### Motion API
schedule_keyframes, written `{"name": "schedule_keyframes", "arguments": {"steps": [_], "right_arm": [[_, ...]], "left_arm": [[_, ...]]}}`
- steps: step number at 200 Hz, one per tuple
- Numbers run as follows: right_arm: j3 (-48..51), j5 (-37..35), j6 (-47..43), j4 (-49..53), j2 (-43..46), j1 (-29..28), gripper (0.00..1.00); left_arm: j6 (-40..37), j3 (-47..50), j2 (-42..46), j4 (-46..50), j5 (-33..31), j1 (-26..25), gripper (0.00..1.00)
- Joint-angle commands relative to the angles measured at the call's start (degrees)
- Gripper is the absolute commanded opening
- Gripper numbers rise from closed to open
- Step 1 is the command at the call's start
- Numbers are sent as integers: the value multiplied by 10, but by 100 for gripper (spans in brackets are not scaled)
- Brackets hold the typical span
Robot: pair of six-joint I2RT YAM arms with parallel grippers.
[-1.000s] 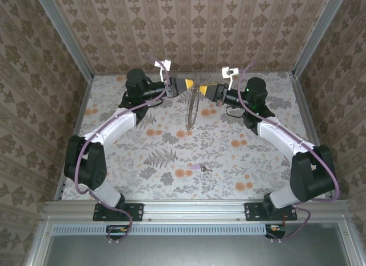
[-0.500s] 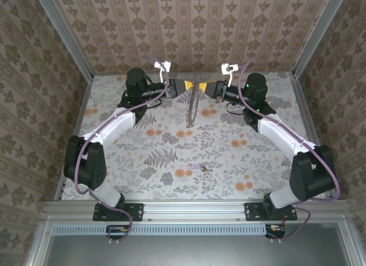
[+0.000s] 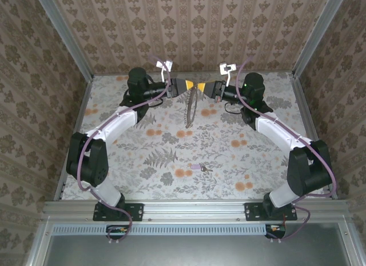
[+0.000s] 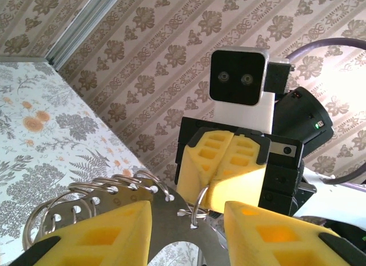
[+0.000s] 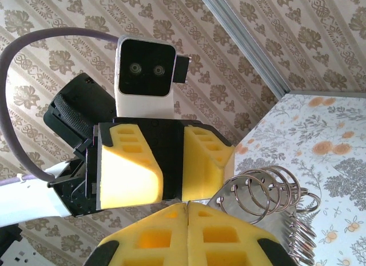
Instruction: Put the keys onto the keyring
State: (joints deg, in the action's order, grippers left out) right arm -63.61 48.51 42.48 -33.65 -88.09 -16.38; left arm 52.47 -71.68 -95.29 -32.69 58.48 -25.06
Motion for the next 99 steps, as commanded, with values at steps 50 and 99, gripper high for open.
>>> {"name": "schedule_keyframes", "arguments": {"steps": [50,99], "right_arm": [[-21,18,21,-49,-9,-2,0],[-20,21,21,-48,-6,-6,0]], "left_arm": [[17,-31,-10,-38,21,-7,39],[16,-36,-17,-34,22,-28,39]]}}
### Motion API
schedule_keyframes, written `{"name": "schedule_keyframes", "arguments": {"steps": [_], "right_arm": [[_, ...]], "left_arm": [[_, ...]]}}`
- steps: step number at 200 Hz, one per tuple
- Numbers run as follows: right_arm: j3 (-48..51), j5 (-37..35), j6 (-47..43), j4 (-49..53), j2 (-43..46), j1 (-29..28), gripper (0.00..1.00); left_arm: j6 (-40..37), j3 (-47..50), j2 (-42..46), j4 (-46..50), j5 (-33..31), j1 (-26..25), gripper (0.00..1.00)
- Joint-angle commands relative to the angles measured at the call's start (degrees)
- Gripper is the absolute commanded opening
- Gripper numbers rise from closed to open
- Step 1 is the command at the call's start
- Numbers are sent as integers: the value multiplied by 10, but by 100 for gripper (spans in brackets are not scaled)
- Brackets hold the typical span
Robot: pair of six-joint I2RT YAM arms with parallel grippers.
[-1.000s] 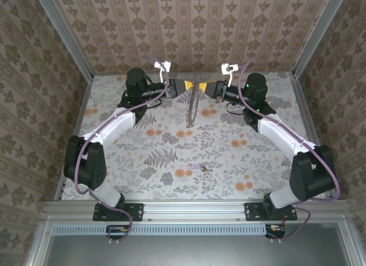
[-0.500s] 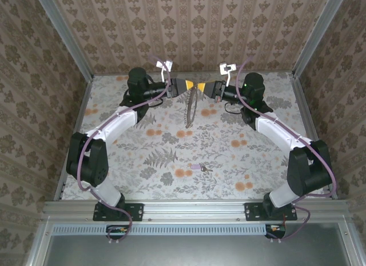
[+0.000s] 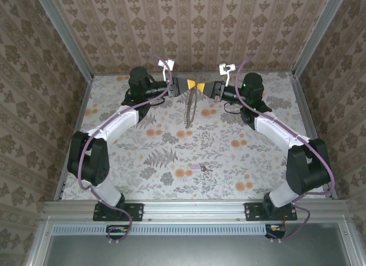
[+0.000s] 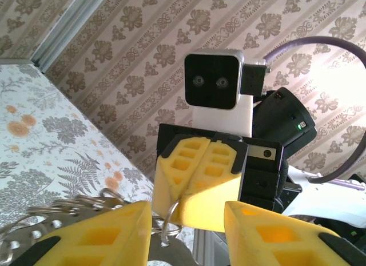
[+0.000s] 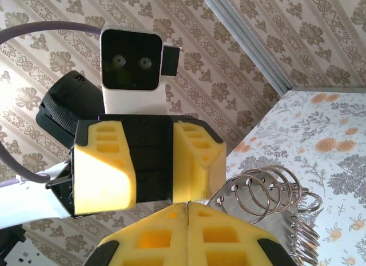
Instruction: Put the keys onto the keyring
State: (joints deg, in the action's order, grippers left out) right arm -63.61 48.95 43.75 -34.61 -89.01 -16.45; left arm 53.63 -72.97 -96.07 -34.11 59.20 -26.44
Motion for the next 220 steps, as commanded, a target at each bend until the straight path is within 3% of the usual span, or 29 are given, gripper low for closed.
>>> {"name": "schedule_keyframes", "arguments": {"steps": [1,84,114,174,220], "right_arm": [[-20,17,8,-39,4,-5,0],[-12,10,-2,-21,21,-5,0],[-13,6,-2,-20,18,-5,0],[-14,4,-4,-18,12,-4,0],[-15,8,0,-21,9,-5,0]], "left_arm": [[4,-24,-9,-20,15,-14,39],[-16,-12,-4,-3,6,-15,39],[-14,-5,-2,-11,13,-19,31],[7,27,10,-74,33,-19,24],[68,42,2,-174,50,-19,20]]}}
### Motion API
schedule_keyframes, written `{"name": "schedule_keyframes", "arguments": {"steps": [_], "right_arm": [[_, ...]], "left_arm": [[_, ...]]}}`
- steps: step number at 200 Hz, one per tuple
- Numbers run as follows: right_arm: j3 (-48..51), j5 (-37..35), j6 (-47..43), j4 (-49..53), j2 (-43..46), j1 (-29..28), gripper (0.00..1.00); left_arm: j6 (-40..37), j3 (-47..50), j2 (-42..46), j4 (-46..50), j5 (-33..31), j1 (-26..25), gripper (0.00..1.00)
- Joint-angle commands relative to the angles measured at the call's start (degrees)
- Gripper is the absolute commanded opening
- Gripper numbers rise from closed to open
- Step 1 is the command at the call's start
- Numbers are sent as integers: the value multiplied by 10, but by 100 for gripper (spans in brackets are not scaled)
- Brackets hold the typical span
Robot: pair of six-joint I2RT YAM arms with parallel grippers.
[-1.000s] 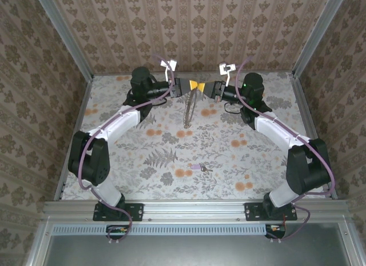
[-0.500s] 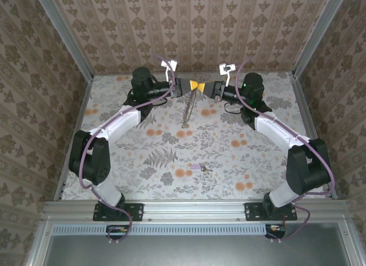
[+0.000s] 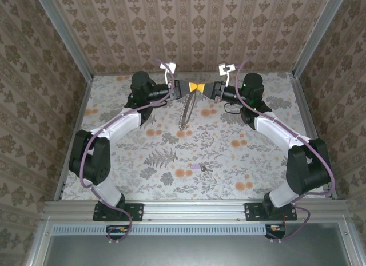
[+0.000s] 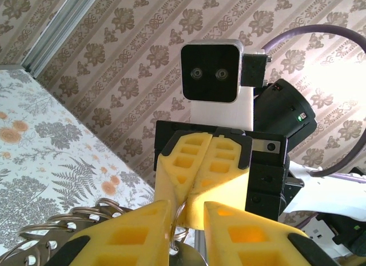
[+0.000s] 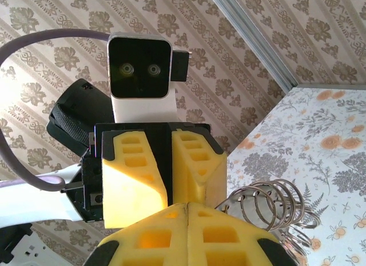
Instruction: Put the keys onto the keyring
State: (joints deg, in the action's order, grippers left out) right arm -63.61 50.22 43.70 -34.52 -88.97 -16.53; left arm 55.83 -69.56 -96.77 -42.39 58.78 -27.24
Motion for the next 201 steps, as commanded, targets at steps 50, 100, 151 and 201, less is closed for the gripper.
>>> {"name": "schedule_keyframes", "arguments": {"steps": [50,100,151,201], "right_arm": [[-16,-2,7,-27,9,-4,0],[-16,-3,7,-26,10,-4,0],[-17,-2,9,-25,8,-4,0],[-19,2,11,-25,5,-4,0]], "left_arm": [[107,11,-10,-175,63,-12,17],[88,17,-6,-155,72,-17,23],[-11,24,18,-41,80,-21,14],[-95,11,32,58,86,-31,18]]}}
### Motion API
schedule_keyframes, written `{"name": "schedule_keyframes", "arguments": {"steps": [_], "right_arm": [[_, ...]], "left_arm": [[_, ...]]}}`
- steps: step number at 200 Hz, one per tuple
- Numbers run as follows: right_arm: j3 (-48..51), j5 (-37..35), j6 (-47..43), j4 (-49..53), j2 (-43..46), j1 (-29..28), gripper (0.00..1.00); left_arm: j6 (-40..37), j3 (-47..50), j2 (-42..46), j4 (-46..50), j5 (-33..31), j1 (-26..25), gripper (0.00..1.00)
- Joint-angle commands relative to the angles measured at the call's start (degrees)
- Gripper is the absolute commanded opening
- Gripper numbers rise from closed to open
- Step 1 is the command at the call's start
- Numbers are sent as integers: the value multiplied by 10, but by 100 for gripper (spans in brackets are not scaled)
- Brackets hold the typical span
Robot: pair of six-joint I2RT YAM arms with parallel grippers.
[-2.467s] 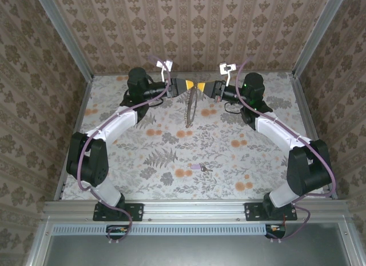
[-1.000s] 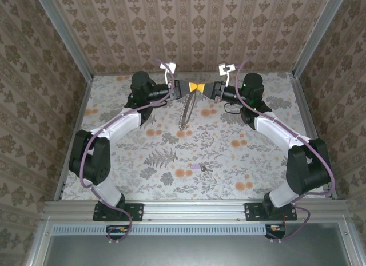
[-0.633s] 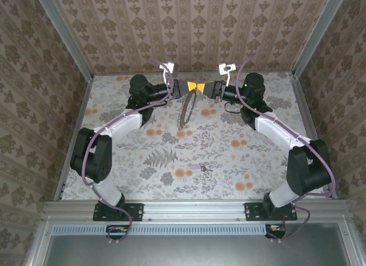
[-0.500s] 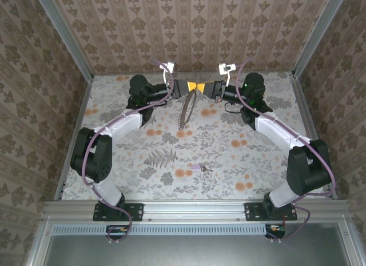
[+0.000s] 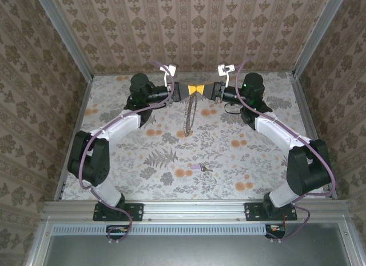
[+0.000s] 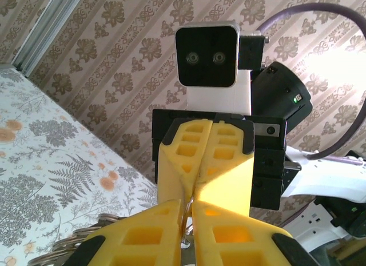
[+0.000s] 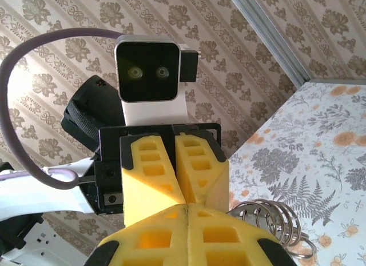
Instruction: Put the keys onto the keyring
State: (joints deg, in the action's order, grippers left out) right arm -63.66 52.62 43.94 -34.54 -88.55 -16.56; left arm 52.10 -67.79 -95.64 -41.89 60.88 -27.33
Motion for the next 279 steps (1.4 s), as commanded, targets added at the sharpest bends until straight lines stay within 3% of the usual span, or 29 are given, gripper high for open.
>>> {"name": "schedule_keyframes", "arguments": {"steps": [1,62,86,104,160,187,201,279], "right_arm": [[-18,-21,9,-25,1,-4,0],[-14,-21,9,-24,0,-4,0],[-14,-22,7,-21,0,-4,0],[-14,-23,7,-21,-1,-4,0],[-19,-29,11,-17,-1,-4,0],[-18,-39,13,-14,2,-3,33],[-18,-45,12,-11,6,1,41],[27,-80,10,2,56,26,47]], "left_arm": [[-57,-7,21,54,65,-31,18],[-69,-20,16,60,64,-45,19],[-72,-21,16,60,62,-47,13],[-75,-21,17,61,59,-47,0],[-112,-11,28,92,23,-45,0],[-130,-7,37,103,9,-40,0],[-138,-7,40,110,6,-37,0],[-157,-8,45,117,-6,-22,0]]}}
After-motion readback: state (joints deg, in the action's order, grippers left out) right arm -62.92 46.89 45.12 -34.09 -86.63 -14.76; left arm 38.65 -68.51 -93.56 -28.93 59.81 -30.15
